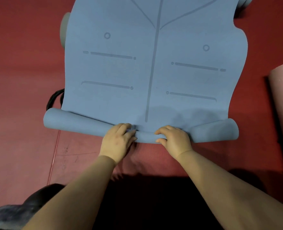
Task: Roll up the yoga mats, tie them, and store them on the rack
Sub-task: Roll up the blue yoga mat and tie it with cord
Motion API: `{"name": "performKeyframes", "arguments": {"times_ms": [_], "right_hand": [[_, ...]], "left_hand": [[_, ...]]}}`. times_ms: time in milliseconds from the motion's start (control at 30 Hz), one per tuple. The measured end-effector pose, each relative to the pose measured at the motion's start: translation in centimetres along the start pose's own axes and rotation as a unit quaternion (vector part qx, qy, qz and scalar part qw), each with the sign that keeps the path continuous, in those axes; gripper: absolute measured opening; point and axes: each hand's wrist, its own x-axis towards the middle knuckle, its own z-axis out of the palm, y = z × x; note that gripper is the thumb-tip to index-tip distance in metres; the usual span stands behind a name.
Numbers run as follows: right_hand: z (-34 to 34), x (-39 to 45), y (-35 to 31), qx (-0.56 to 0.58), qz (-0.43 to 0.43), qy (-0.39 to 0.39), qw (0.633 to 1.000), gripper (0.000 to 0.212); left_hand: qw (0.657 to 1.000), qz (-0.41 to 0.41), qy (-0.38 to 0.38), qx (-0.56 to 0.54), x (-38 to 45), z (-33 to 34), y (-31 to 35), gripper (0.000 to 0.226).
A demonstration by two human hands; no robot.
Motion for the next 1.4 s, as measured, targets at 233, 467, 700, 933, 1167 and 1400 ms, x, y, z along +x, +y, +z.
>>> {"name": "performKeyframes", "arguments": {"times_ms": [233, 467, 700, 933, 1167, 1400], "right_hand": [[-0.3, 0.5, -0.4, 0.012, 0.014, -0.002, 1.0, 0.028], [1.1, -1.0, -0.7, -0.067, -0.063, 0.114, 0.989, 0.043], [-0.9, 2.2, 0.0, -0.015, -0.005, 0.012, 1.0, 0.036], [-2.3, 3.8, 0.5, 0.076, 0.042, -0.046, 0.995, 0.037], [0.9, 0.8, 0.6, 0.012, -0.017, 0.21, 0.978, 0.029], [-0.6, 3.4, 1.3, -0.026, -0.031, 0.125, 0.991, 0.038]], "left_hand": [[0.998, -0.038, -0.047, -0.003, 1.1, -0.1, 0.2, 0.038], [0.976, -0.12, -0.18, -0.031, 5.7, -1.6, -0.5, 0.036], [0.999, -0.031, -0.023, -0.002, 4.3, -0.9, -0.3, 0.03], [1.0, 0.01, -0.014, -0.005, 3.1, -0.1, -0.9, 0.036], [0.988, -0.074, -0.102, -0.093, 6.4, -1.3, -1.8, 0.037], [0.995, -0.043, -0.054, -0.074, 7.4, -1.4, -1.9, 0.036]]}}
